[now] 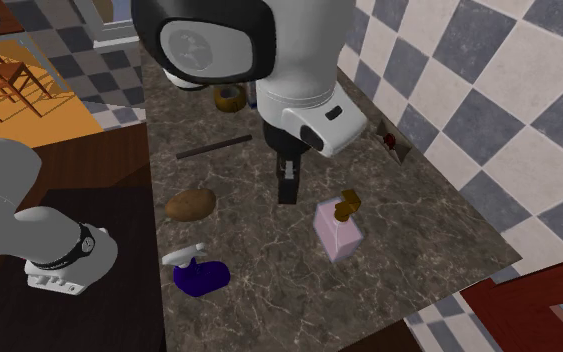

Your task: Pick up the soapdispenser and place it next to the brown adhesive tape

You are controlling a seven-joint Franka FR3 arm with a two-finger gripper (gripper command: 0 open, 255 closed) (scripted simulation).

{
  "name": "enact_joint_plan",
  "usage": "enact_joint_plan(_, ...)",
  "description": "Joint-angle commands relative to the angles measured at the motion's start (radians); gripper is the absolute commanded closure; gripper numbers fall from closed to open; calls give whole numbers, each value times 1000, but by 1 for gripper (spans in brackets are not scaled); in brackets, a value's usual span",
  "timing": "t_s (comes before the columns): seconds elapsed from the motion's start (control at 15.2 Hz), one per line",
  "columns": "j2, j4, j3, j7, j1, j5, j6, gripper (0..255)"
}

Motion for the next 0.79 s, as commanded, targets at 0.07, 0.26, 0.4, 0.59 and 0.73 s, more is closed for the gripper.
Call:
enact_joint_plan(0.07,137,141,1,5,1,-1,-17,0)
enact_joint_plan(0.26,274,294,1,9,2,-3,-47,0)
enact_joint_plan(0.4,371,412,1,13,2,-4,-77,0)
enact_joint_plan(0.59,533,625,1,19,3,-7,-141,0)
enact_joint_plan(0.73,602,721,1,21,4,-7,-174,0)
